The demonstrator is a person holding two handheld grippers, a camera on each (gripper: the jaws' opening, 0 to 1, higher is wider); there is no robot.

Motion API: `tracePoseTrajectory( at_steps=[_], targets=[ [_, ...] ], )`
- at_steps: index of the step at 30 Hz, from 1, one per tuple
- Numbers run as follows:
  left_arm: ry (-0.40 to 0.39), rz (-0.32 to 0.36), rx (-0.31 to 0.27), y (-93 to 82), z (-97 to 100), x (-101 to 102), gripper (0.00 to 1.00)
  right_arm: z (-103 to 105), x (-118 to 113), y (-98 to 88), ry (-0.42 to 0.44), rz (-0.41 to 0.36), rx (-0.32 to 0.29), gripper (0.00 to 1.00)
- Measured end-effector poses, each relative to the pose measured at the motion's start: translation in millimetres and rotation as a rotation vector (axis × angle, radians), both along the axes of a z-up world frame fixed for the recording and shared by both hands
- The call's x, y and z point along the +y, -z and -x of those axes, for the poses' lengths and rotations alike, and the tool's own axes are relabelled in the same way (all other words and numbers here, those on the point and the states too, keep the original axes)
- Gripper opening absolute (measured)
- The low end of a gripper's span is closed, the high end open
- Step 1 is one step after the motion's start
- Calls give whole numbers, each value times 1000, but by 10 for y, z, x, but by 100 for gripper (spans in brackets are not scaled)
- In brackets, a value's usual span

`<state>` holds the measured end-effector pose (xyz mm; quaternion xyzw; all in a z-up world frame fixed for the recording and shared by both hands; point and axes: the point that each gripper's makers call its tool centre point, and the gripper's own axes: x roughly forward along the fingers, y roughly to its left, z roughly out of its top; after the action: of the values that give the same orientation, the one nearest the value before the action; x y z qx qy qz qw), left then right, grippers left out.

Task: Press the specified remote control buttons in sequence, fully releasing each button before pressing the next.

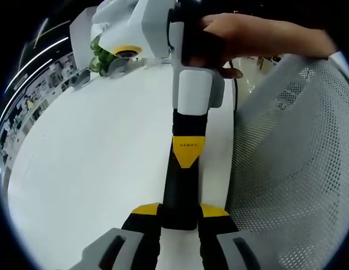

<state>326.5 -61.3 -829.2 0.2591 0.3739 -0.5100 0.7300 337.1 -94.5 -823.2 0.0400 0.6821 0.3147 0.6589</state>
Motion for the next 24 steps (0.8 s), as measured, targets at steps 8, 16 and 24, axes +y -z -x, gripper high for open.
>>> tracePoseTrajectory(
  at_steps=[8,16,24],
  targets=[
    [5,6,-2,5,0,-2,25,3,42,-3,-20,11,-18,0],
    [7,10,-5,1,-1,-5,24,-6,63,2,-27,23,-35,0],
    [3,7,-2,-3,3,-5,24,1,91,-4,-59,50,-82,0]
  ],
)
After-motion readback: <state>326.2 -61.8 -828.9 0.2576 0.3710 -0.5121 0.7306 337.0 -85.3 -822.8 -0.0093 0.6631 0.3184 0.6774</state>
